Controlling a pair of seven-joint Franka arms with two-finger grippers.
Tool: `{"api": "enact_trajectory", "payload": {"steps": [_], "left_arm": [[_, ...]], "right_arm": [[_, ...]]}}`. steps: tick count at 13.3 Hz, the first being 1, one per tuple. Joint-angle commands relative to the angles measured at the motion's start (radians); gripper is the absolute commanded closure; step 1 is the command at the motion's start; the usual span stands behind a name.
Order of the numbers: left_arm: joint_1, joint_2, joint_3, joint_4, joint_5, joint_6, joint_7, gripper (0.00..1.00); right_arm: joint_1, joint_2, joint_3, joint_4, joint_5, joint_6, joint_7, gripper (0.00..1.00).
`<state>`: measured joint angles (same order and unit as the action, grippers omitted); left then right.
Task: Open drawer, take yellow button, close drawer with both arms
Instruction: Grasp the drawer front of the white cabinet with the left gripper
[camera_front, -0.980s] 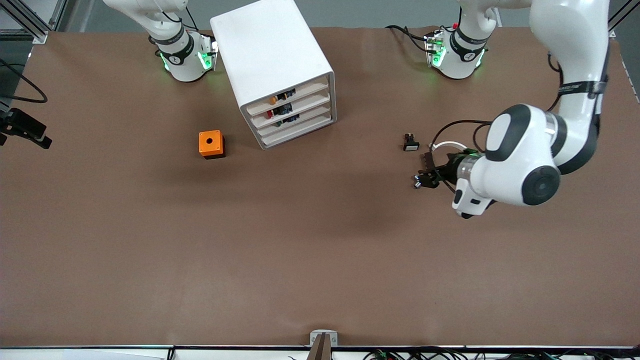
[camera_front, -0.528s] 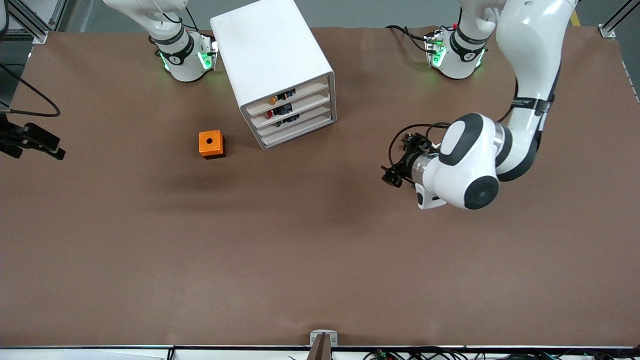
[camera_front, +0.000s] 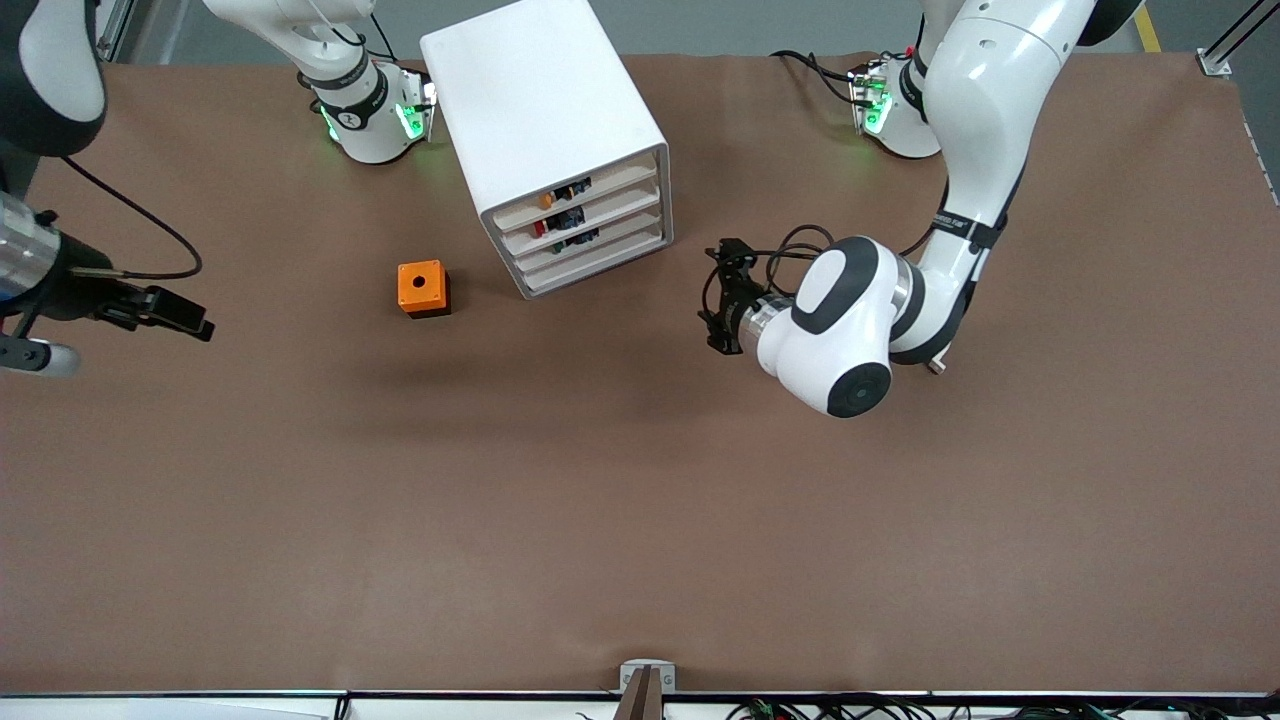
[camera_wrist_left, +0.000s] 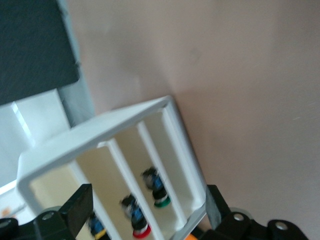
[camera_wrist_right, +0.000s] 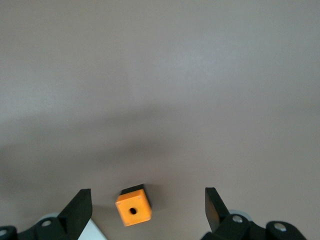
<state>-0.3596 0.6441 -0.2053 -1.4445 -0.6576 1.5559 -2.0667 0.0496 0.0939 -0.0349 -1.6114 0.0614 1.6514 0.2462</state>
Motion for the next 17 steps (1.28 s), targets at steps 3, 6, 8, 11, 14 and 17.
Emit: {"api": "enact_trajectory", "payload": {"steps": [3,6,8,11,14,17], "left_arm": [[-0.021,0.069,0.001,0.015,-0.196,-0.03,-0.24,0.04],[-0.064,0.091,0.001,0.016,-0.24,-0.045,-0.37,0.09],[-0.081,0.129,0.001,0.019,-0.296,-0.112,-0.417,0.19],[-0.102,0.144,0.001,0.018,-0.376,-0.151,-0.418,0.32],[-0.154,0.152,0.001,0.018,-0.379,-0.152,-0.417,0.34],[-0.188,0.155,0.003,0.015,-0.379,-0.151,-0.411,0.48]], "right_arm": [[0.174,-0.008,-0.005,-0.004,-0.001,-0.058,0.483,0.0],[0.265,0.041,-0.005,0.004,0.0,-0.044,0.729,0.0],[0.308,0.05,-0.003,0.004,0.035,-0.018,0.807,0.0],[0.378,0.072,-0.003,0.005,0.044,0.03,0.988,0.0],[0.403,0.082,-0.003,0.005,0.06,0.048,1.035,0.0],[0.435,0.098,-0.003,0.018,0.107,0.094,1.149,0.0]]}}
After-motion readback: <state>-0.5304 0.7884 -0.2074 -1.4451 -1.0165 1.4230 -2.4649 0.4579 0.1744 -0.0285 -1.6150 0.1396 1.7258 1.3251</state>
